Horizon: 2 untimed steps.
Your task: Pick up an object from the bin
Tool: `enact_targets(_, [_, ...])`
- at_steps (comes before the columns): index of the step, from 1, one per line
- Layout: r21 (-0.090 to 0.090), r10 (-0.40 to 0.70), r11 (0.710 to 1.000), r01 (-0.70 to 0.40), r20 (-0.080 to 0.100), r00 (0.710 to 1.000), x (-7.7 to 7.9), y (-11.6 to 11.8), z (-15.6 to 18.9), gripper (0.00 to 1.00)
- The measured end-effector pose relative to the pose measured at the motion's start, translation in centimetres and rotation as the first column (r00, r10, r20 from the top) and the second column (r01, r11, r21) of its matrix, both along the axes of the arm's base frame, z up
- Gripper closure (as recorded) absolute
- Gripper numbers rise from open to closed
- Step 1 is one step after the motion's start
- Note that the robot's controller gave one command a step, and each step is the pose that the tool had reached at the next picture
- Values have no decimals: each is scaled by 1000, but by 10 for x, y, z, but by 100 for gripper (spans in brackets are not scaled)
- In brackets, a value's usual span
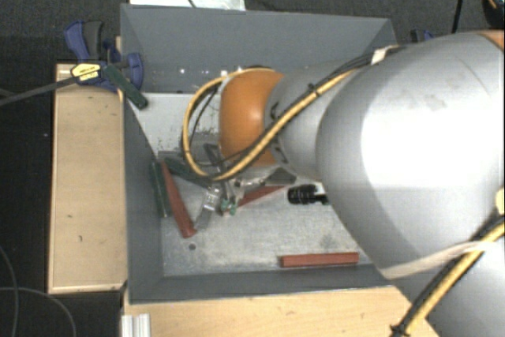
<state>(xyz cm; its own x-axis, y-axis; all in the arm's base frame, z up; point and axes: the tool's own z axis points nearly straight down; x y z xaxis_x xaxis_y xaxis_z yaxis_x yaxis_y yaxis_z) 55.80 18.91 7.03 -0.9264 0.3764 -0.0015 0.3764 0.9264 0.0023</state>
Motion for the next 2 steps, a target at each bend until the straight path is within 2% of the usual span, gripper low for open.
enact_targets(1, [-2, -101, 995, 101, -2, 995, 14, -55, 0, 0])
enact_targets(2, [-2, -89, 996, 89, -3, 996, 13, -53, 0, 100])
